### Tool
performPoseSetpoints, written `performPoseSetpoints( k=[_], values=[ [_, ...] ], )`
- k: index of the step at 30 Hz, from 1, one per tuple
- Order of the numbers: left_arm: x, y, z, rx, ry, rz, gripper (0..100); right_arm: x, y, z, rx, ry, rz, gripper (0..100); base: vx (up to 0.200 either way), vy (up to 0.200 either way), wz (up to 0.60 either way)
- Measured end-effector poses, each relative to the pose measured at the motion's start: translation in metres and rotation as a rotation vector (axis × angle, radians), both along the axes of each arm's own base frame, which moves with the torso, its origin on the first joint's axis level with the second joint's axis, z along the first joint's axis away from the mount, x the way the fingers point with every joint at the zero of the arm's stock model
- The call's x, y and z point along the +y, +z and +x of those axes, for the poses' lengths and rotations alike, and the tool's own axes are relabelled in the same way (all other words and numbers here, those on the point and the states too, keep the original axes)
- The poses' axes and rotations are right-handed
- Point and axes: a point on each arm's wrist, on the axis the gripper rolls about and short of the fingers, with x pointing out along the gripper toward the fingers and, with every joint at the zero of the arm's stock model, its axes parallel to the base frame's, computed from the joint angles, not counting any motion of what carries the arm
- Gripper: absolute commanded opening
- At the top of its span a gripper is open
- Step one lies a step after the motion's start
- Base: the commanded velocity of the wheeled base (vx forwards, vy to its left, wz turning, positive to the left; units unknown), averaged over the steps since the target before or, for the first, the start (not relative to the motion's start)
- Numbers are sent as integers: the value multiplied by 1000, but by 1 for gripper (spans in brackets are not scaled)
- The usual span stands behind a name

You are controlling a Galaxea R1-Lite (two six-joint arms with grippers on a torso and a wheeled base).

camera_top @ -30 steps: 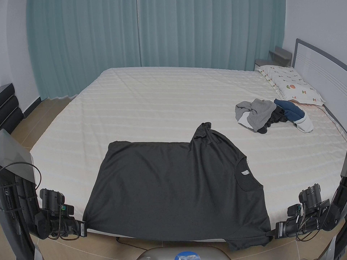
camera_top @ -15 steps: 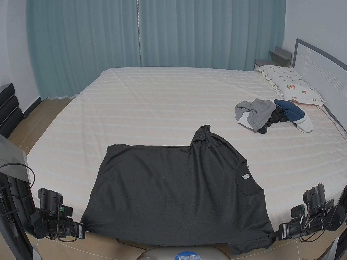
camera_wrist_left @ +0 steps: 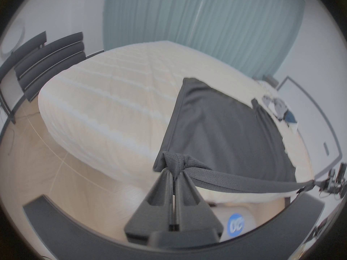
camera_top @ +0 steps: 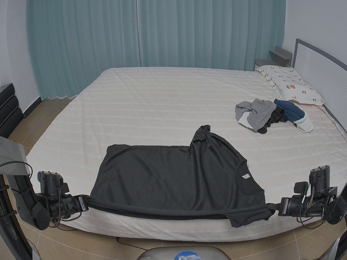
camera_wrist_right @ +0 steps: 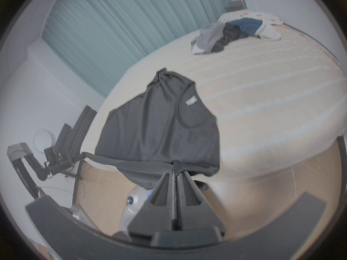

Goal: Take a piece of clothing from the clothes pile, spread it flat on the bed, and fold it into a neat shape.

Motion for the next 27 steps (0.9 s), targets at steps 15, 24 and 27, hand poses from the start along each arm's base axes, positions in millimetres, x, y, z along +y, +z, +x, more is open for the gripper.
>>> performPoseSetpoints(
  k=[15,24,27],
  values=[
    [-6,29,21,-158,44,-77,0,2,21,32,-133,-46,29,0,0,0,0],
    [-6,41,9,-144,40,-69,0,0,21,9,-87,-34,23,0,0,0,0],
    [-6,41,3,-106,38,-64,0,0,21,3,-83,-29,22,0,0,0,0]
  ],
)
